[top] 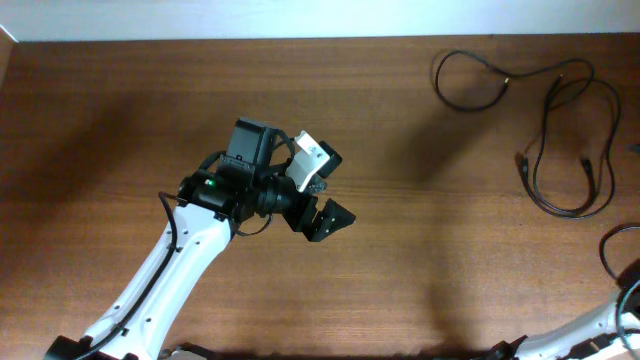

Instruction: Untangle cables

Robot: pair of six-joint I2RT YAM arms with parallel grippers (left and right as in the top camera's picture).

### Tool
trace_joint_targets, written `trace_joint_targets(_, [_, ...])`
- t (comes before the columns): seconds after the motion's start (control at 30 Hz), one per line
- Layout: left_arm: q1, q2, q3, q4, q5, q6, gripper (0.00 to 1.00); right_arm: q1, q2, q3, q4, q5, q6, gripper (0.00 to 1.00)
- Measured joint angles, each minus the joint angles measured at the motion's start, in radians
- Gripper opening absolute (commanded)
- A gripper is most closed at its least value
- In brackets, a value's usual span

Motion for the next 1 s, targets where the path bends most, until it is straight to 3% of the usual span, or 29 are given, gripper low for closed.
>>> trace_joint_targets(0.27, [0.003,0.000,0.000,-0.001,0.000,0.000,0.99,0.519,-0.059,0.000,-0.030,0.190,-0.036,0.99])
trace_joint_targets(0.4, [0.003,0.000,0.000,-0.001,0.000,0.000,0.99,0.696,-0.059,0.000,-0.085,0.262,-0.028,1.00])
trace_joint_targets(0.63, [0.003,0.000,0.000,-0.001,0.000,0.000,0.99,0.806,-0.056,-0.064,-0.098,0.269,-0.028,1.00])
trace_joint_targets(1.0, [0.003,0.000,0.000,-0.001,0.000,0.000,0.99,0.809,-0.056,-0.069,-0.091,0.265,-0.028,1.00])
